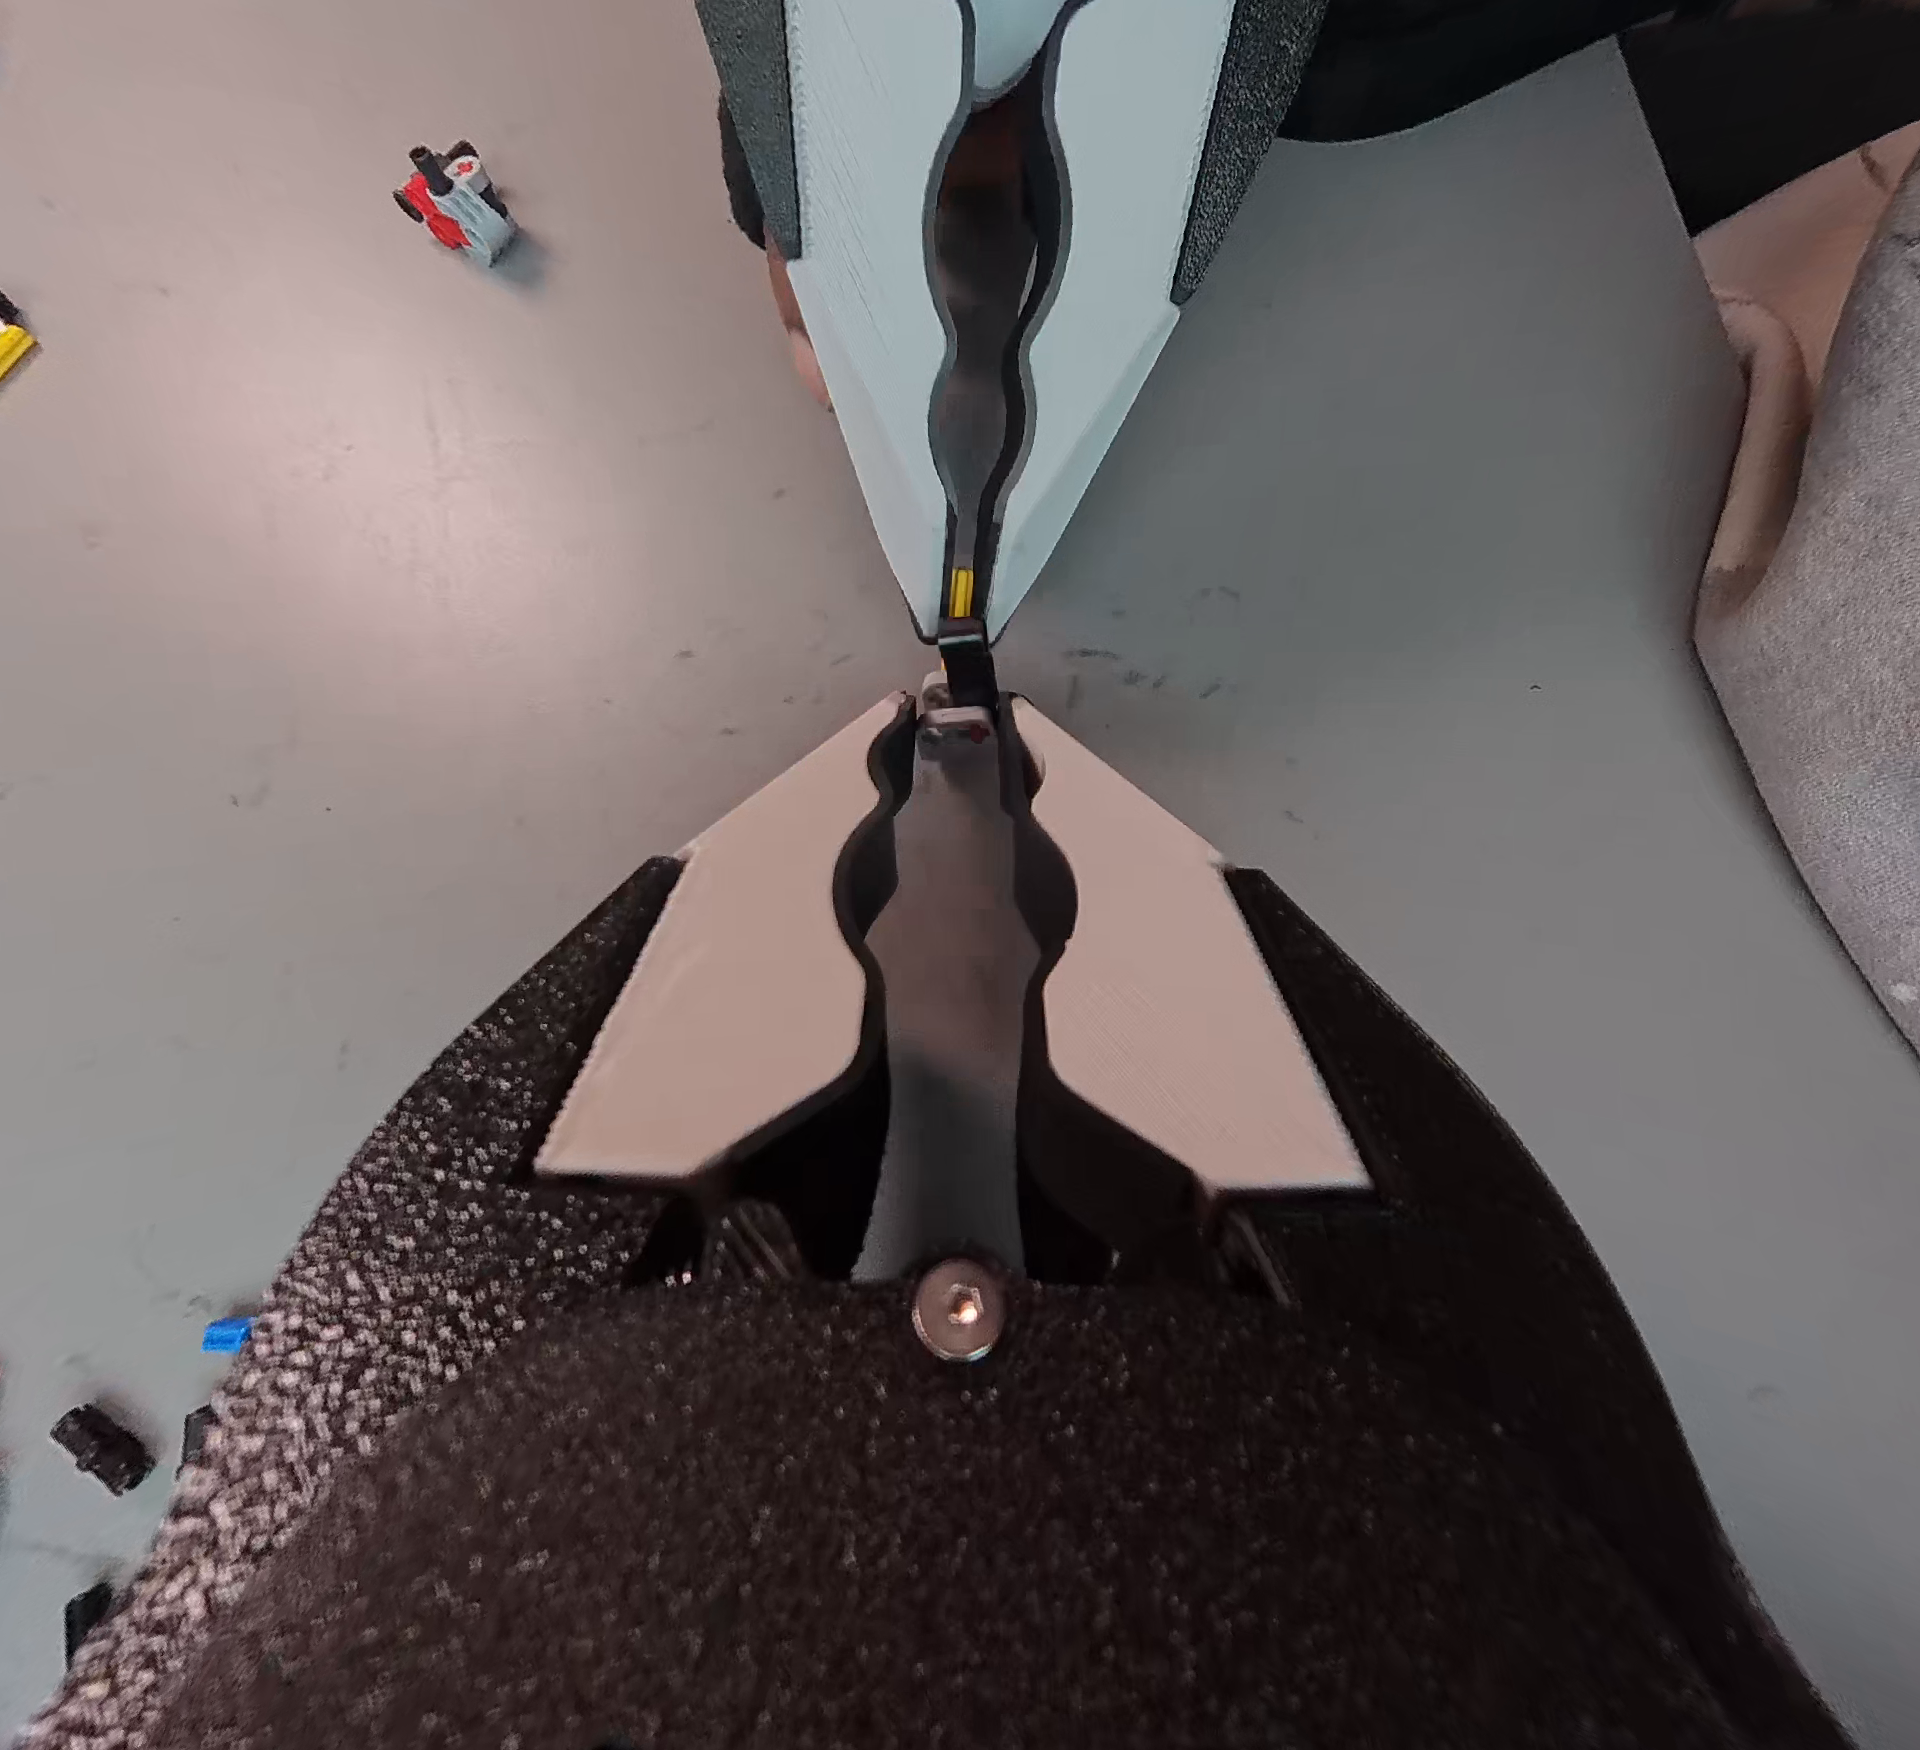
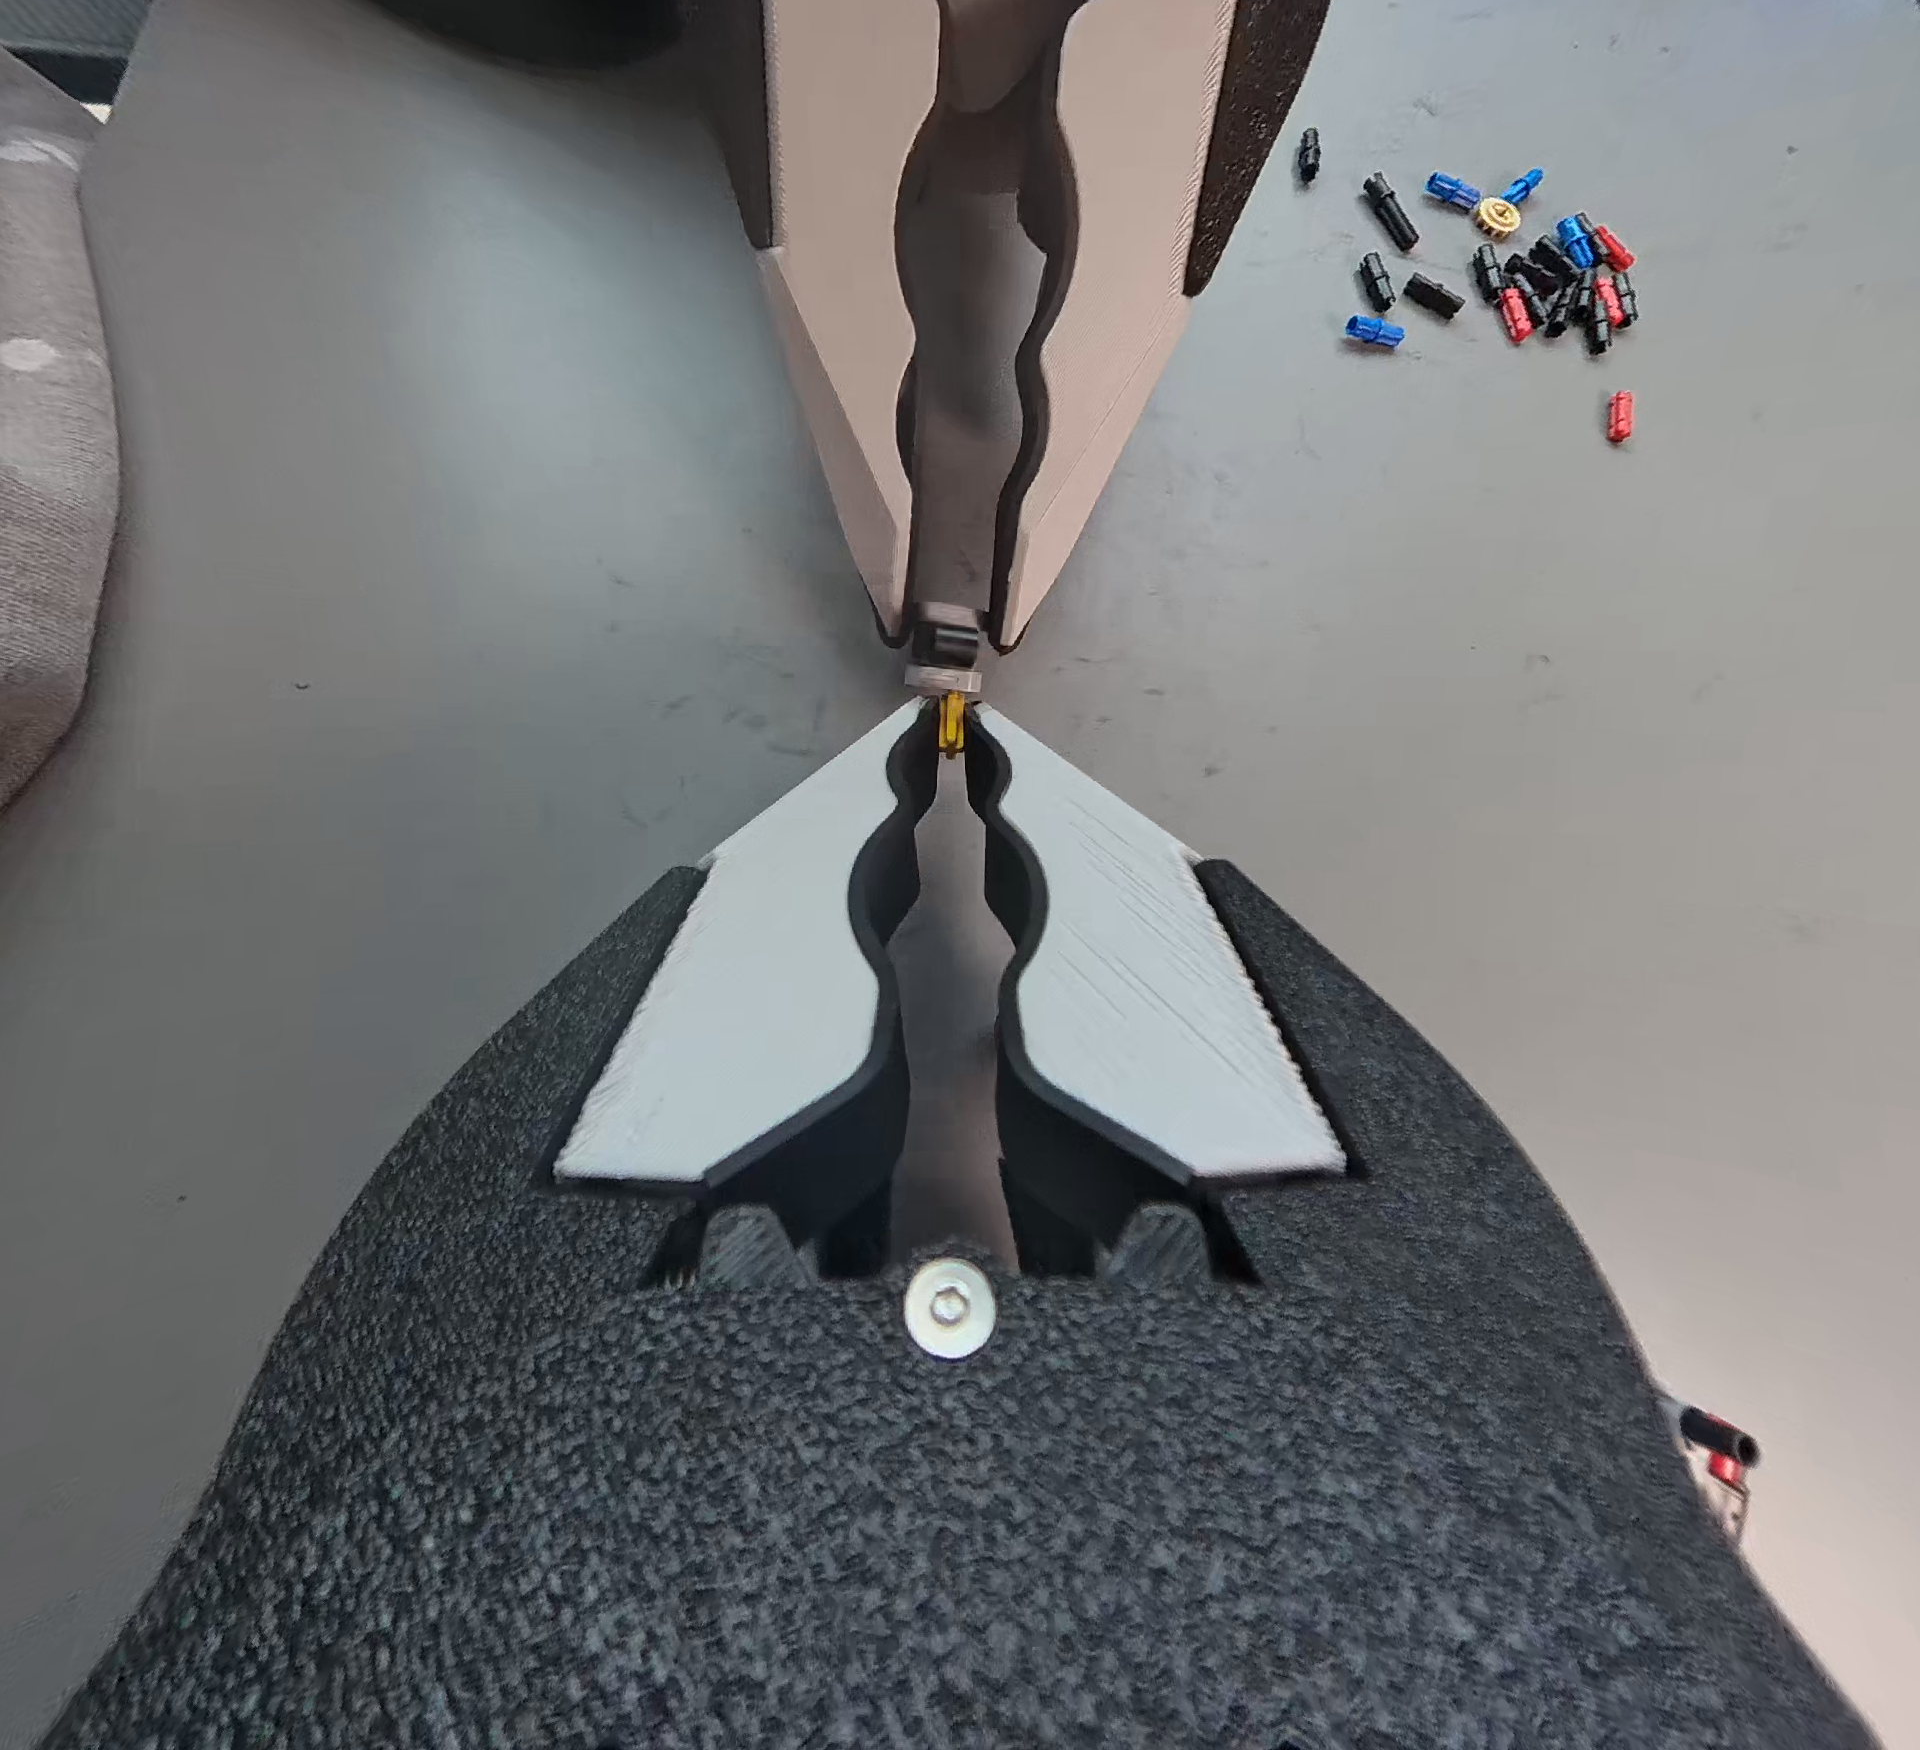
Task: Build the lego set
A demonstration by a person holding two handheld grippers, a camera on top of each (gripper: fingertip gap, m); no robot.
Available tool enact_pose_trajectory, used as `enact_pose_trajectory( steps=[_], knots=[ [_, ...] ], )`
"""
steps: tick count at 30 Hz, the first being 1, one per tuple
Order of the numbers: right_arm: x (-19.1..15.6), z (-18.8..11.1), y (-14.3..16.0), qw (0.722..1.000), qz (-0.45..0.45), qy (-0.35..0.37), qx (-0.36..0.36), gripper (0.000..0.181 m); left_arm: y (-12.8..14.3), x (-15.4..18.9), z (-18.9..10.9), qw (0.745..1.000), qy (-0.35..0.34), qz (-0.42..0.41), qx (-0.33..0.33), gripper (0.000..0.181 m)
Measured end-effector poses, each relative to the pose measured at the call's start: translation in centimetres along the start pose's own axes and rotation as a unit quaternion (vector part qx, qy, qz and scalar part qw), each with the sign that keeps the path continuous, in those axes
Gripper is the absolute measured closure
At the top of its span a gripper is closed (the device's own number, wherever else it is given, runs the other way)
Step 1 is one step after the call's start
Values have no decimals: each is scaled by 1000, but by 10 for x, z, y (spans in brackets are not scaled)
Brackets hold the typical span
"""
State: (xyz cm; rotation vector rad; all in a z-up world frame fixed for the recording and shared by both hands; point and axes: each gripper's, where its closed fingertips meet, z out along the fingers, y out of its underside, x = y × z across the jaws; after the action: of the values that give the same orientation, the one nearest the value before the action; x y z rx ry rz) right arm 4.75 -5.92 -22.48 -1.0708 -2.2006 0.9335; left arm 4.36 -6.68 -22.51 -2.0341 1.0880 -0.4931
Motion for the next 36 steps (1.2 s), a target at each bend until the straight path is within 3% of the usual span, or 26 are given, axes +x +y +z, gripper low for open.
enact_pose_trajectory(
  steps=[14, 19, 32, 36],
  knots=[
    [-1, -2, -7, 1000, -5, 0, 19, 178, 11, 1, 7, 999, -9, 7, -38, 166],
    [3, -8, -26, 998, 5, 14, 61, 178, 11, 1, 6, 999, -8, 10, -38, 165],
    [-1, 6, -1, 1000, -14, 18, -19, 178, 13, 3, 4, 999, -4, 13, -38, 165],
    [0, 4, -8, 1000, -15, 18, -4, 178, 13, 3, 3, 999, -6, 18, -44, 165]
  ],
)
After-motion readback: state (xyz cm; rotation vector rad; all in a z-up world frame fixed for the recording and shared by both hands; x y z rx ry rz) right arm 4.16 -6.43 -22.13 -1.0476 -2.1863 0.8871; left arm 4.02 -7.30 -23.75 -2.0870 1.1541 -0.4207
